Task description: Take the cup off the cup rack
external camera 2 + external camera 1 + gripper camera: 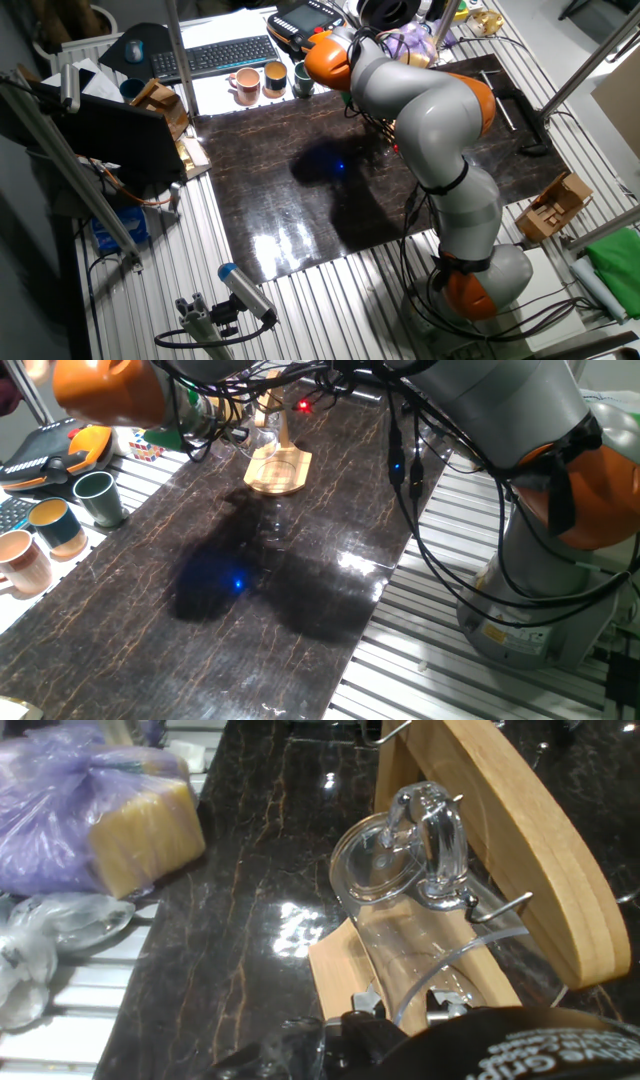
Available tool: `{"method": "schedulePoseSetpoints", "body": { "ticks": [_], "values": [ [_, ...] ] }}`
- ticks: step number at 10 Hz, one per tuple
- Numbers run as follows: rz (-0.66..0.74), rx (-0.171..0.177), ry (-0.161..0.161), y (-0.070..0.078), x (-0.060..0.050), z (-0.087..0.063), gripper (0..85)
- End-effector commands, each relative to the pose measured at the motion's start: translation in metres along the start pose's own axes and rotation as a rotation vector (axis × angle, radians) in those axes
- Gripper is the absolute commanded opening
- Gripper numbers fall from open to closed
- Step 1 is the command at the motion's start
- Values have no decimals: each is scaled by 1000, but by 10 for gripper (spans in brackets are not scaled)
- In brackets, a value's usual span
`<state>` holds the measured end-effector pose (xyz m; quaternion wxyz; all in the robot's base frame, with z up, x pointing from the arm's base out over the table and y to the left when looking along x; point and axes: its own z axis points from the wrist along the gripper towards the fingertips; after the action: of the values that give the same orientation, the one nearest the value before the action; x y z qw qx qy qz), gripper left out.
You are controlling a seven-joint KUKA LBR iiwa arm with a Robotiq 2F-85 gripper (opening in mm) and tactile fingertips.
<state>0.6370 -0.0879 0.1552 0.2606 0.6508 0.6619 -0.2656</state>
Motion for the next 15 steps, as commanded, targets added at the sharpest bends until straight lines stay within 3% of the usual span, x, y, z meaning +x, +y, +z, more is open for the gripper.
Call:
{"method": "schedulePoseSetpoints", "body": {
  "ticks": [1, 6, 7, 8, 12, 15],
  "values": [
    [-1, -1, -3, 0, 0, 0, 270],
    [-15, -10, 1, -1, -1, 1, 220],
    [-21, -13, 4, -1, -1, 1, 70],
    [-27, -13, 6, -1, -1, 0, 10],
    [-43, -18, 1, -2, -2, -2, 10],
    [-27, -50, -6, -3, -2, -7, 10]
  ]
}}
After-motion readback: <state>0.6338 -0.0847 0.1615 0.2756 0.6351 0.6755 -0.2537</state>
